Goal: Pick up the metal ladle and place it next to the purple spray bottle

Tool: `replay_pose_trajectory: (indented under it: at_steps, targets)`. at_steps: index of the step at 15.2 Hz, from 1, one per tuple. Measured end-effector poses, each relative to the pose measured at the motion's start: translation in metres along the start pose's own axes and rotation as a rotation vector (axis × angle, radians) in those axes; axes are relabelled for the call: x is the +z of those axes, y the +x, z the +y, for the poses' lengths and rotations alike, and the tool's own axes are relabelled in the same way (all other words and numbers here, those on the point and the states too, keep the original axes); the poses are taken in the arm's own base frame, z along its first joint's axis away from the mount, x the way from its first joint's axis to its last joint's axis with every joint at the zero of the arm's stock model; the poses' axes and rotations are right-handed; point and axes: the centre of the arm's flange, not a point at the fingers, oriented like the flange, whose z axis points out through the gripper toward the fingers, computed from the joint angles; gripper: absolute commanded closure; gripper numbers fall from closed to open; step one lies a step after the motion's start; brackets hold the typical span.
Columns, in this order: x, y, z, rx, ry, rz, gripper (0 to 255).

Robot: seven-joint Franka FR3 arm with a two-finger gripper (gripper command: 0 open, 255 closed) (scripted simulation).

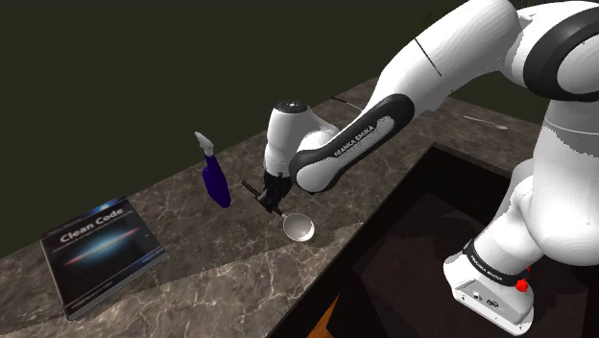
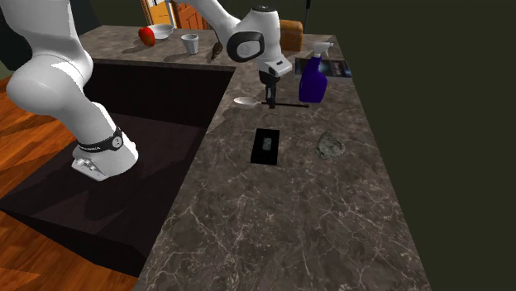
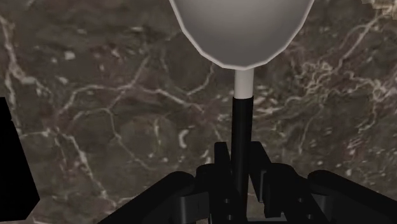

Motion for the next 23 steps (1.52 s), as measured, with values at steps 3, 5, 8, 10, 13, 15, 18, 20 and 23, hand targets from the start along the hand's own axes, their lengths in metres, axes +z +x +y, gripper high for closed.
replay_pose_trajectory:
  at_steps: [3, 5, 8, 10, 13, 15, 18, 20, 23]
  targets:
    - [0.004, -0.001, -0.001, 0.0, 0.0, 0.001, 255]
    - [0.005, -0.001, -0.001, 0.0, 0.0, 0.001, 255]
    - [0.005, -0.001, -0.001, 0.0, 0.0, 0.001, 0]
    - [0.005, -0.001, -0.001, 0.0, 0.0, 0.0, 0]
    - [0.005, -0.001, -0.001, 0.0, 0.0, 0.0, 0]
    - [-0.011, -0.002, -0.001, 0.0, 0.0, 0.0, 0]
    - [-0.038, -0.001, -0.002, 0.0, 0.0, 0.002, 0]
    - [-0.044, -0.001, -0.001, 0.0, 0.0, 0.001, 0]
    - [-0.045, -0.001, -0.001, 0.0, 0.0, 0.0, 0]
